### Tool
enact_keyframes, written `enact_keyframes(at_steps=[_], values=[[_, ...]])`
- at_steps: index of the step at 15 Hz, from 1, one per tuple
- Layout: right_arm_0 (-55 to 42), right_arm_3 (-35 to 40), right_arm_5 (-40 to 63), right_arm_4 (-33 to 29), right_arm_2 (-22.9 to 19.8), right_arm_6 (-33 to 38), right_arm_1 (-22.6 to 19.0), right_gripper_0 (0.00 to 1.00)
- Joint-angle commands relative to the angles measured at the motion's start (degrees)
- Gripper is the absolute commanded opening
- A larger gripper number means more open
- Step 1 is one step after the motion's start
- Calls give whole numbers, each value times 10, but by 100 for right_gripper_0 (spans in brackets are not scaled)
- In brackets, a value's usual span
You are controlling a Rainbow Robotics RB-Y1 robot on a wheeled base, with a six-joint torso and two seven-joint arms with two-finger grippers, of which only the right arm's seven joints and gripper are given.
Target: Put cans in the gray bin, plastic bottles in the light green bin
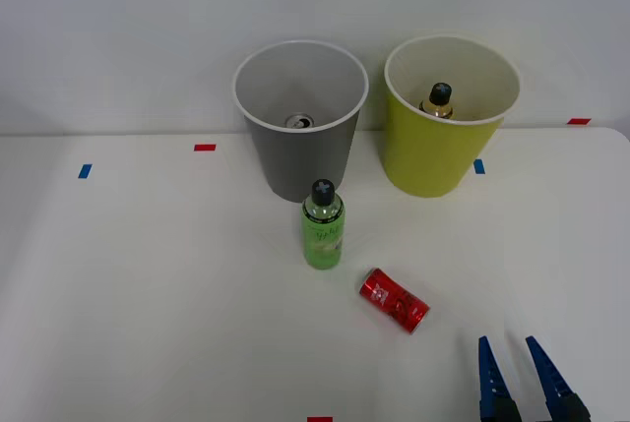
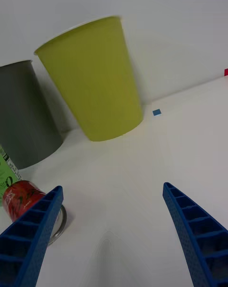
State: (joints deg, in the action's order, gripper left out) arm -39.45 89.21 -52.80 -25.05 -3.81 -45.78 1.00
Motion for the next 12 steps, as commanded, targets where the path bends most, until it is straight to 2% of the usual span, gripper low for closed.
enact_keyframes(at_steps=[1,12], values=[[-3,0,-5,2,-9,0,0,71],[-49,0,-47,68,3,-59,0,71]])
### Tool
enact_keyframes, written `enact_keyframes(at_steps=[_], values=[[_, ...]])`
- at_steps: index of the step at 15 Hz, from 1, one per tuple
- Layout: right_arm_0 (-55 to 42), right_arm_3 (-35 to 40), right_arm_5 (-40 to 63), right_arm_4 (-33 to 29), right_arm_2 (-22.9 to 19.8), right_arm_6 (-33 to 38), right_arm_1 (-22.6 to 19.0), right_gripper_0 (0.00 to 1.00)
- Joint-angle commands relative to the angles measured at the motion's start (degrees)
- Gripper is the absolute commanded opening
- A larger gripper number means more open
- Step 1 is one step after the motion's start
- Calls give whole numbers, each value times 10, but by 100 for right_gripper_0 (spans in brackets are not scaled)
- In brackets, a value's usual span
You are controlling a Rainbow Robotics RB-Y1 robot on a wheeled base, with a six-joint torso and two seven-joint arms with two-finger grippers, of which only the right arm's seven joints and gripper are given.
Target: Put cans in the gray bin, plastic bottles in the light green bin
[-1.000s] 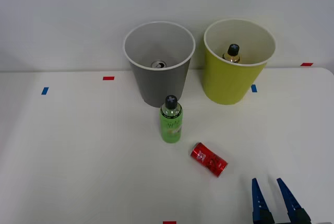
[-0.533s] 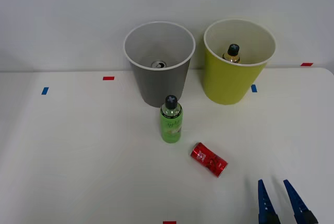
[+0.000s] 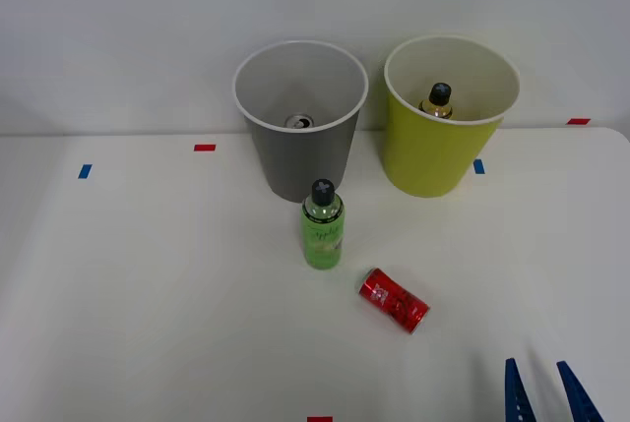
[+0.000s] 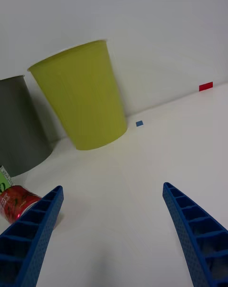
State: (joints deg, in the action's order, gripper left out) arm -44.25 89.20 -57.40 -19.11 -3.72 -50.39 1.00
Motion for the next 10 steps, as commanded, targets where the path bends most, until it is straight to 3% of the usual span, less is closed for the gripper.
enact_keyframes(at_steps=[1,10], values=[[0,0,-2,9,1,-16,0,71],[0,0,-5,10,0,-17,0,71]])
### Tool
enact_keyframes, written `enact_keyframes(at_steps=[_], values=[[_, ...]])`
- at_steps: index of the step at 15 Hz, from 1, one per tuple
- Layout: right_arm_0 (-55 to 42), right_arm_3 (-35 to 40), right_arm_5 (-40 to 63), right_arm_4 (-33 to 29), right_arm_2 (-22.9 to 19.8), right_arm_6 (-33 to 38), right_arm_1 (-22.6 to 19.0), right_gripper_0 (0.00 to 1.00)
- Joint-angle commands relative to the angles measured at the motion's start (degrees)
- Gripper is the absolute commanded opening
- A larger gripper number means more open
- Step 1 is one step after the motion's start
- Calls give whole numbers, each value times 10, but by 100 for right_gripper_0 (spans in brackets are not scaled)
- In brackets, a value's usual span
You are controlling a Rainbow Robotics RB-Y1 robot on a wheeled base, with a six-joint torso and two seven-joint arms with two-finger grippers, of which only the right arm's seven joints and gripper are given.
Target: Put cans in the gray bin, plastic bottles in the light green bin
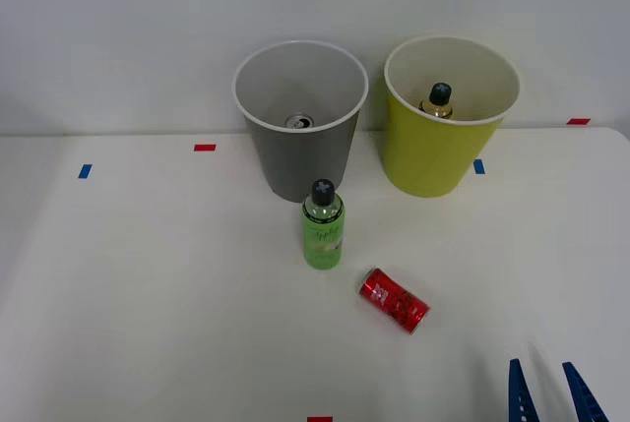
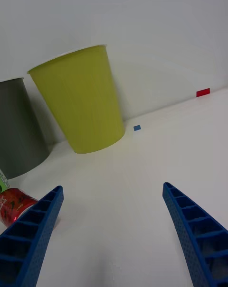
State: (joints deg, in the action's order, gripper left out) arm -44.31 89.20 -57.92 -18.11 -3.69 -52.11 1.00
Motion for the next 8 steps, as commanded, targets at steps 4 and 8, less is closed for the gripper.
enact_keyframes(at_steps=[4,8], values=[[0,0,0,0,0,0,0,71],[0,0,0,0,0,0,0,71]])
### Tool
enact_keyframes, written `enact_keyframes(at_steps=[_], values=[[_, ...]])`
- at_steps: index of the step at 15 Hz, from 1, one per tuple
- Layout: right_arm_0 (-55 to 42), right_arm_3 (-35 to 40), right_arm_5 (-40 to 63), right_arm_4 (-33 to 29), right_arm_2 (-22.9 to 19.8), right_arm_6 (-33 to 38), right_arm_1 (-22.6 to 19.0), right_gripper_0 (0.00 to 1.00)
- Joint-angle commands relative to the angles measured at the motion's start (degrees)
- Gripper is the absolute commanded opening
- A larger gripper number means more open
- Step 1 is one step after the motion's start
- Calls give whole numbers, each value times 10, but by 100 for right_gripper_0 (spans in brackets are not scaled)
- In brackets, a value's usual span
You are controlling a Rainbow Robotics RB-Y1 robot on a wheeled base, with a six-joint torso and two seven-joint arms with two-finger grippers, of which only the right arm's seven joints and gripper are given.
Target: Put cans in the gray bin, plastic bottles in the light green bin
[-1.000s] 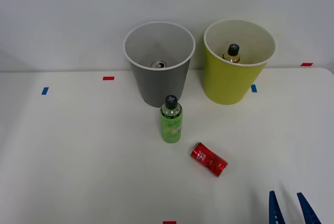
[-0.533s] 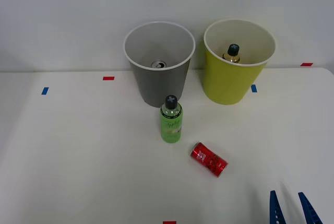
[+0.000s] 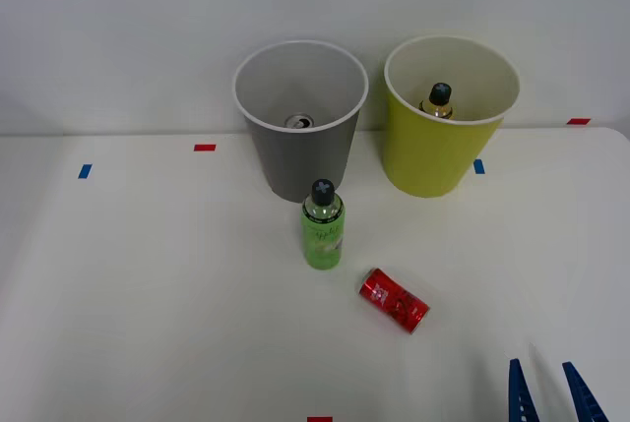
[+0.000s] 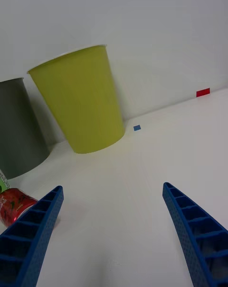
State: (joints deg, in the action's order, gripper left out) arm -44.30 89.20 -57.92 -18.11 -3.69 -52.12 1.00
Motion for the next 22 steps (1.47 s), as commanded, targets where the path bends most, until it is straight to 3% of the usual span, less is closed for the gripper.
enact_keyframes(at_steps=[1,22], values=[[0,0,0,0,0,0,0,71],[0,0,0,0,0,0,0,71]])
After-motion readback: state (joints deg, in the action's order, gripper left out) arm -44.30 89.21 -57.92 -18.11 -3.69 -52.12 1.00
